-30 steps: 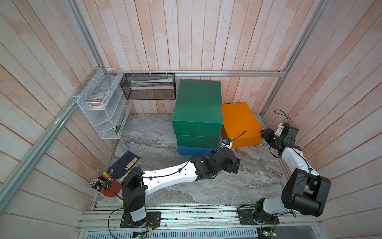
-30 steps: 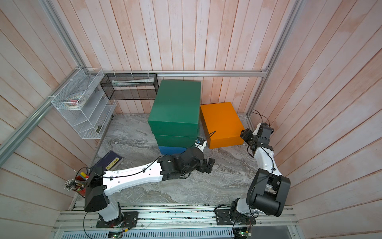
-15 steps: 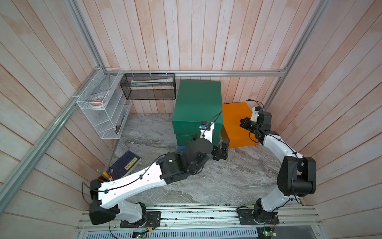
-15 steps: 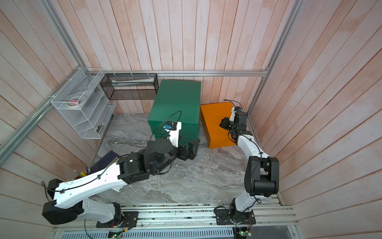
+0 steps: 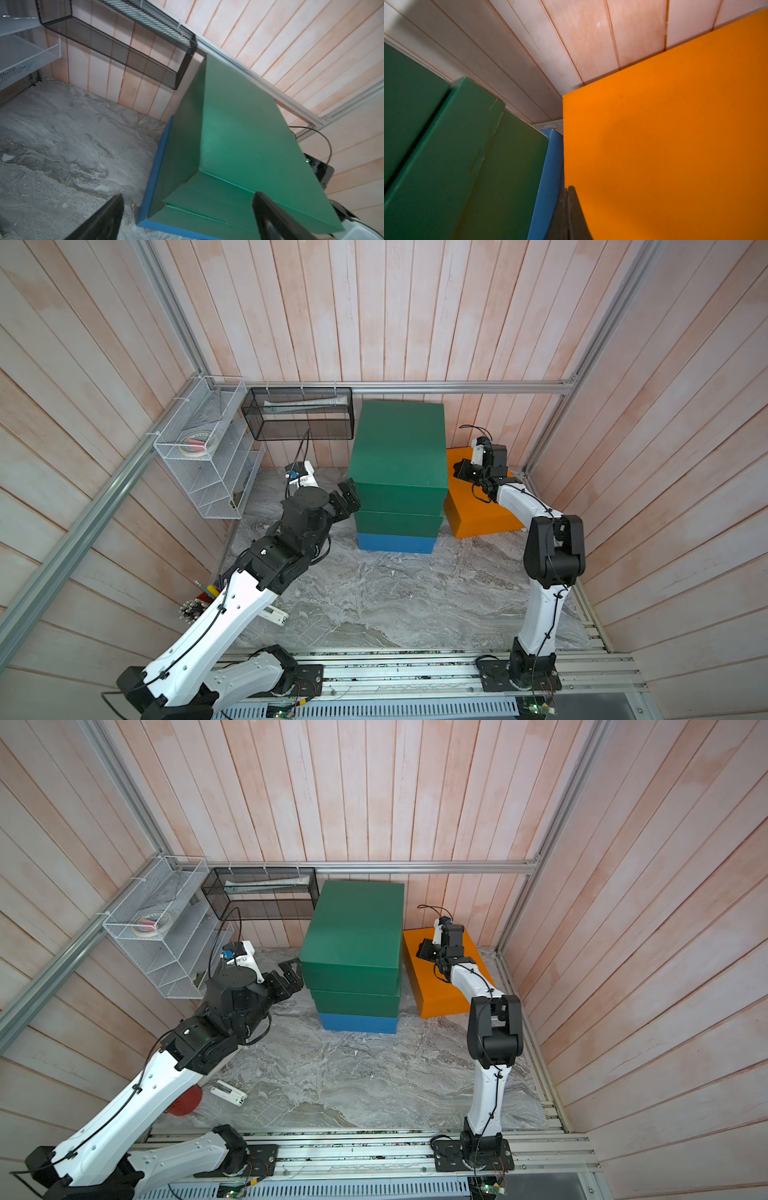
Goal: Stack the shoeboxes
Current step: Adjust the shoeboxes at the center of the board.
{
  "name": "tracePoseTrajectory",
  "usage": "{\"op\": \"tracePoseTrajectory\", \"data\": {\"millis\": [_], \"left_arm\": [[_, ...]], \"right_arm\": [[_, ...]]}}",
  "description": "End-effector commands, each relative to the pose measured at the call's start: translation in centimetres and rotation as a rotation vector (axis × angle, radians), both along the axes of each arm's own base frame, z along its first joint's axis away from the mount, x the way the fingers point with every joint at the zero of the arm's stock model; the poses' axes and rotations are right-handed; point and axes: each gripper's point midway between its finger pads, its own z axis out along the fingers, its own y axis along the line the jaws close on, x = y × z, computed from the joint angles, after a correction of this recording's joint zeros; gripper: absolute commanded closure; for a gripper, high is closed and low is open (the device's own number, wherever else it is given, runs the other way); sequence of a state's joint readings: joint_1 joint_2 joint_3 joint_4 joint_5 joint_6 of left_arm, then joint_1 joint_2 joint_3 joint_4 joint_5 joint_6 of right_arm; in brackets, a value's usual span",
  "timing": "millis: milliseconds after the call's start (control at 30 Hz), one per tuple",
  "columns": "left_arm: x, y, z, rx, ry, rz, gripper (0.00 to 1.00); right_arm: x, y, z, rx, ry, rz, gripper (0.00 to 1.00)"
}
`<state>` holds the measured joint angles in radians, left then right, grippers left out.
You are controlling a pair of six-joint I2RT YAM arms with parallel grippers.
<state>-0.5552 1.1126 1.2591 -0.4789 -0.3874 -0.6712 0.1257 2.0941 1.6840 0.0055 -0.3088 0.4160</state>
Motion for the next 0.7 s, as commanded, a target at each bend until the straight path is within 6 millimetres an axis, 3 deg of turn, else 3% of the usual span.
{"op": "tracePoseTrajectory", "data": {"millis": [0, 133, 300, 433, 667], "left_arm": [[1.8, 1.0, -4.7, -0.113, 0.136, -0.05, 0.0], [4.1, 3.3, -7.7, -0.209, 0.188, -0.029, 0.0], [7.1, 4.5, -10.7, -0.232, 0.266, -0.02, 0.0], [9.9, 4.6, -13.7, -0.264, 0.315, -0.028, 0.0], [12.6, 4.6, -16.4, -0.256, 0.335, -0.013, 0.0]], "right_arm": [[0.2, 1.9, -1.3, -0.001, 0.04, 0.063, 1.0], [0.8, 3.2, -2.3, 0.025, 0.069, 0.091, 1.0], [1.3, 4.2, -3.2, 0.055, 0.102, 0.113, 1.0], [1.5, 4.5, -4.5, 0.039, 0.15, 0.1, 1.0], [2.6, 5.5, -6.4, 0.015, 0.211, 0.049, 1.0]]}}
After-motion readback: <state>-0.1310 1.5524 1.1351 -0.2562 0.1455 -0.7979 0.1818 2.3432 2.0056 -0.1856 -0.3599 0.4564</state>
